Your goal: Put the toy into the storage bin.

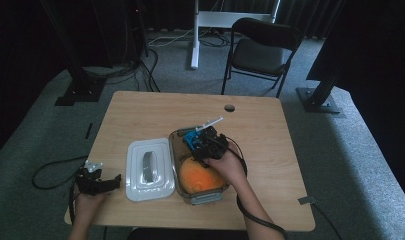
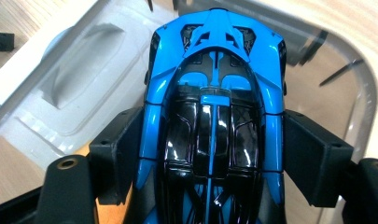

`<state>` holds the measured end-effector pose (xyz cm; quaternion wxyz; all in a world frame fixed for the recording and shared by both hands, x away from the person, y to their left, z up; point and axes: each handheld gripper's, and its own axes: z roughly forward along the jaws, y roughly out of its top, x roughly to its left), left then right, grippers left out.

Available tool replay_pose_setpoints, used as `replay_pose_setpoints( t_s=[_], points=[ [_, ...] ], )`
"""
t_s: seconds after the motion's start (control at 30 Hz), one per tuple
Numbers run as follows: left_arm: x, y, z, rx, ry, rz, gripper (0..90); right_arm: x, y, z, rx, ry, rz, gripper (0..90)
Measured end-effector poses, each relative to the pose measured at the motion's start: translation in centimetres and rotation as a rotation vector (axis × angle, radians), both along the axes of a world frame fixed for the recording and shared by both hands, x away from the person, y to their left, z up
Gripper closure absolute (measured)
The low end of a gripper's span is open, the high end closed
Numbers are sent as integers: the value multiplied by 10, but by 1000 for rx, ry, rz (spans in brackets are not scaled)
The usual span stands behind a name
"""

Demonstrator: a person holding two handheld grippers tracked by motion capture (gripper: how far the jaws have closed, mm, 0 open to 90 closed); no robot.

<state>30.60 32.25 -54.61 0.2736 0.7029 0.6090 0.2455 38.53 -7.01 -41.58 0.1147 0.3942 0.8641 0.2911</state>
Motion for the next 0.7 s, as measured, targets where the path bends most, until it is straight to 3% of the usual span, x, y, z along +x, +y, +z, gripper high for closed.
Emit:
replay_pose_setpoints(
  t_s=[0.7],
  points=[
    [0, 0, 0, -5, -3, 4, 3, 10, 7, -6, -35, 76, 25, 257]
  ],
)
